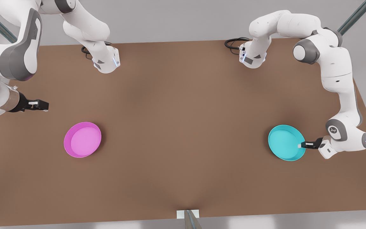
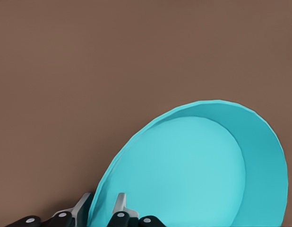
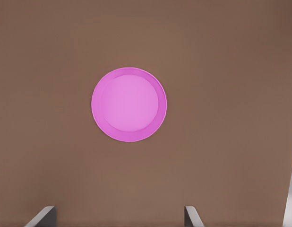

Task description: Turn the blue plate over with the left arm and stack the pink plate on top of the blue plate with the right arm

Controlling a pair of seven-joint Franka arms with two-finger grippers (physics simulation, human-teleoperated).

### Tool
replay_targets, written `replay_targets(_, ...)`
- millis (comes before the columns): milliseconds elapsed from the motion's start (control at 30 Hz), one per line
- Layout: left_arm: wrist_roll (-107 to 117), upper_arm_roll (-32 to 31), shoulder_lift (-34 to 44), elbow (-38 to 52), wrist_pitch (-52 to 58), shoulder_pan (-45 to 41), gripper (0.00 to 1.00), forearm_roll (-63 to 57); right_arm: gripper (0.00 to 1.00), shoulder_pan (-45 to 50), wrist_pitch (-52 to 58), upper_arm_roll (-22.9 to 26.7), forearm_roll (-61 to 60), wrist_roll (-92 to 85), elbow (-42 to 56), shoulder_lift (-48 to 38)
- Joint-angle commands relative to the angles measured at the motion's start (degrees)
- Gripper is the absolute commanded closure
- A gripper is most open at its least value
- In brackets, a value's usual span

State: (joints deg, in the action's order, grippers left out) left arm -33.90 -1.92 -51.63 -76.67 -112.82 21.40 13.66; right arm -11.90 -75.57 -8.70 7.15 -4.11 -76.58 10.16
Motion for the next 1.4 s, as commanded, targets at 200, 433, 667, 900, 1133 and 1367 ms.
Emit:
replay_targets(200, -7.06, -0.01, -0.4, 0.03, -0.39, -0.21, 0.75, -0.04, 0.0, -0.4, 0.24, -0.08, -0.11, -0.72, -0.06, 0.04)
replay_targets(433, -3.45, -0.01, 0.47, 0.11, -0.39, -0.48, 0.79, -0.65, 0.0, -0.4, 0.59, -0.08, -0.11, -0.81, -0.06, 0.22)
replay_targets(667, 5.6, -0.01, 8.03, 0.46, 1.63, -5.22, 0.79, -5.21, 0.0, -0.49, 0.77, -0.17, -0.11, -0.81, 0.03, 0.57)
replay_targets(900, 42.42, 2.18, 26.23, 2.05, 12.27, -26.49, 0.79, -14.35, 0.0, -0.49, 0.86, -0.17, -0.2, -0.55, 0.03, 0.65)
replay_targets(1133, 72.92, 1.66, 27.72, 5.04, 19.74, -49.34, 0.79, -45.29, 0.0, -0.49, 0.86, -0.17, -0.11, -0.81, -0.06, 0.66)
replay_targets(1367, 86.45, 42.08, 13.31, 7.5, 13.15, -92.14, 0.79, -49.43, 0.0, -0.58, 0.95, -0.09, -0.2, -0.72, -0.15, 0.66)
